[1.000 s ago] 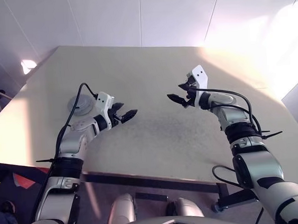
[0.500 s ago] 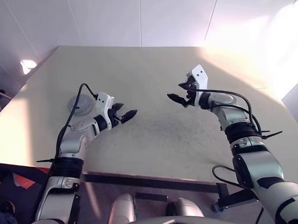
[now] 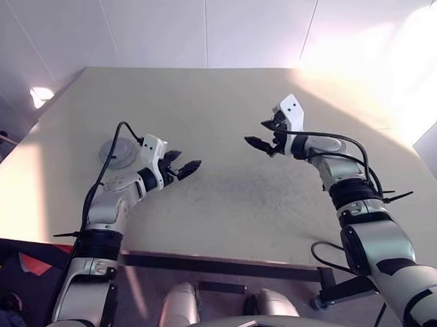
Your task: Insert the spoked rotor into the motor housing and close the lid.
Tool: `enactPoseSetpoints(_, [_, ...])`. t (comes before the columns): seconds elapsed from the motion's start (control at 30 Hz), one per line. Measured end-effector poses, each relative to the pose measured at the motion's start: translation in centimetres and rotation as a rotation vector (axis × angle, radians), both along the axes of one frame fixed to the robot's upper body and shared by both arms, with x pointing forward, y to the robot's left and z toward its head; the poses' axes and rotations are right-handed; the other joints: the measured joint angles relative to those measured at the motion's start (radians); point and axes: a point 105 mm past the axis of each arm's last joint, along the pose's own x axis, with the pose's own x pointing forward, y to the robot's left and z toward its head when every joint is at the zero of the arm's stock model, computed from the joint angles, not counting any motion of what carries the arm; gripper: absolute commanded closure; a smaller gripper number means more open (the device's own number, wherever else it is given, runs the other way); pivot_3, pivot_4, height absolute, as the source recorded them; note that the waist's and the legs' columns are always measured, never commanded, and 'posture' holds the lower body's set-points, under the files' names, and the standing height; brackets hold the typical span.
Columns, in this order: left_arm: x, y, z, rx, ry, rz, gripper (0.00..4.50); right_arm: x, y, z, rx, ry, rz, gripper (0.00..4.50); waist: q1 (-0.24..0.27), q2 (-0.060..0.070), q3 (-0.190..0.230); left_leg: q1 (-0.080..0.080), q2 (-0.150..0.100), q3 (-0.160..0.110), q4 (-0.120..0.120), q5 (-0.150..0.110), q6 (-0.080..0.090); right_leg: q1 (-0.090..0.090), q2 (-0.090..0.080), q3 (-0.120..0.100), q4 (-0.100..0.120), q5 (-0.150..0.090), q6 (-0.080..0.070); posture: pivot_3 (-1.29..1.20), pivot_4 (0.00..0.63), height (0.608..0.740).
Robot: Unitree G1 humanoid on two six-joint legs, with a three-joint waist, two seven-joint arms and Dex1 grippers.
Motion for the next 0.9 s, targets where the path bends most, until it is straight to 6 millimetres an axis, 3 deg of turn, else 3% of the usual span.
enactPoseSetpoints(0.9, [0.17,-0.09,0.20,-0.015,-0.016,0.011,0.06,-0.20,0.34,-0.27,-0.012,0.011,0.027,0.37,0.000,0.000,0.000,0.000,0.000,0.000,0.000,0.000,0.000,0.000,0.000,0.000,0.000,0.000,0.000,0.00,0.000,0.740])
